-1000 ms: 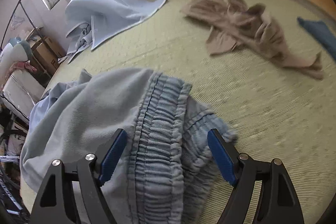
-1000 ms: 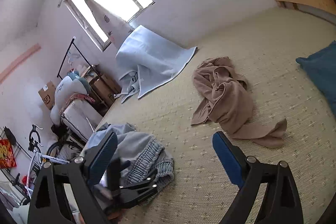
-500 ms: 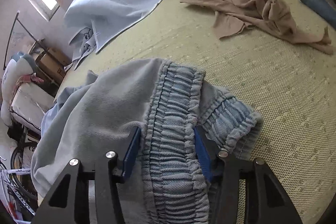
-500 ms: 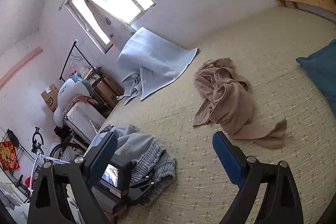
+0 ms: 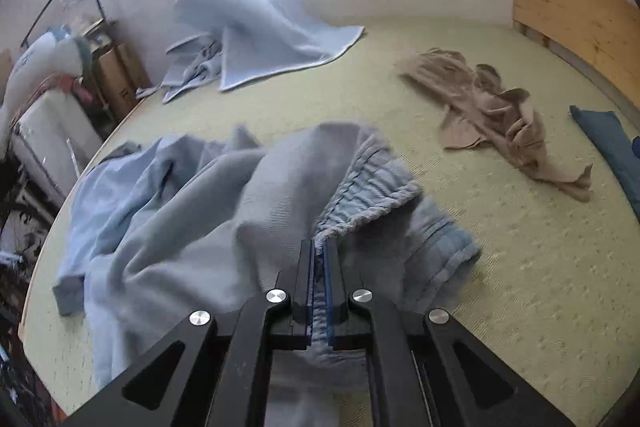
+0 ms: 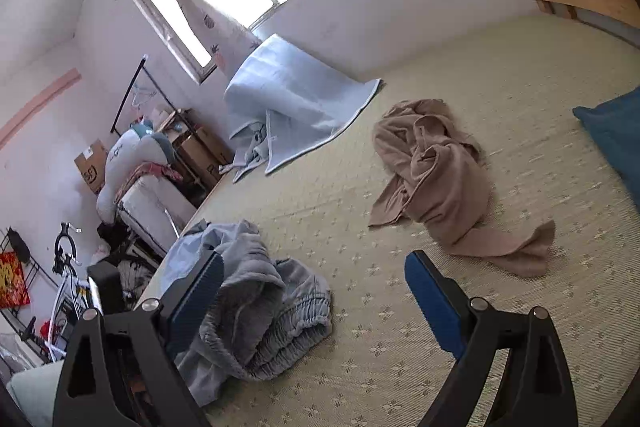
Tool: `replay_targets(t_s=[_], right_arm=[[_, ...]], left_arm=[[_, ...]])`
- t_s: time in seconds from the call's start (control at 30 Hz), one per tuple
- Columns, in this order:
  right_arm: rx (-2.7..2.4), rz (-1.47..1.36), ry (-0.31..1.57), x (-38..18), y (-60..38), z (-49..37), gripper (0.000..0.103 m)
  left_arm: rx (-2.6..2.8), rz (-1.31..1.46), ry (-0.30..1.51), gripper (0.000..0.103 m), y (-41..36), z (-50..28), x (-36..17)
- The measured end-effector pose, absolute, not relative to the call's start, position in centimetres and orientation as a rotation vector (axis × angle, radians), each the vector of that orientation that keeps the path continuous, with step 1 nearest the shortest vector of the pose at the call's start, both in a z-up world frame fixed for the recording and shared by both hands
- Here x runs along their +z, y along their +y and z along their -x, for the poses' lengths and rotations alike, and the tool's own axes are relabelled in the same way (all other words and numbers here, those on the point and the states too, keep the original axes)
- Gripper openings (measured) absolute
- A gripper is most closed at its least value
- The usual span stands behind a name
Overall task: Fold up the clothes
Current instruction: 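Grasp the elastic waistband with the right gripper beside the left gripper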
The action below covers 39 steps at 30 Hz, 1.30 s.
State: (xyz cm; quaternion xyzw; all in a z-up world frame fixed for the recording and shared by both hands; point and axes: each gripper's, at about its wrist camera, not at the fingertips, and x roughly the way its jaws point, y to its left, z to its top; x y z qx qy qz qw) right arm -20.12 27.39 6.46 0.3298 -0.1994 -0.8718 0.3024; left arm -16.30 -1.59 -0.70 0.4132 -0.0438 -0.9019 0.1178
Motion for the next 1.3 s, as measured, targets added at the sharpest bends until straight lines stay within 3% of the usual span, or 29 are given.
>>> replay_targets(t_s=[0.23,0.8,0.87,1.0,1.13,1.2,1.3], right_arm=[[-2.218,-0.865,-0.358,5.5,22.9,19.2,0.095],[-2.103,-0.899,0.271,-2.0,8.7,21.9,0.093],[-2.088,-0.888,0.323,-2.2,7.1,22.6,0.078],[-2.056,-0.848,0.44,-2.0,4.0,23.3,0.064],[-2.064,-0.81,0.533,-1.7,2.0,23.6,0.043],[-2.07,-0.791,0.565,-1.4,1.2,23.7,0.038],[-2.086,-0.755,0.617,-0.9,-0.1,23.5,0.012]], left_arm=[[-2.688,-1.184,-0.016,0.003,-3.2,14.9,-0.9],[-2.848,-1.182,0.305,0.004,-6.0,14.7,-1.6],[-2.853,-1.188,0.333,0.004,-6.1,14.7,-1.6],[-2.855,-1.197,0.367,0.004,-6.5,14.7,-1.6],[-2.856,-1.199,0.397,0.004,-6.8,14.4,-1.6],[-2.86,-1.199,0.403,0.004,-6.8,14.2,-1.6],[-2.885,-1.185,0.42,0.004,-6.6,13.9,-1.3]])
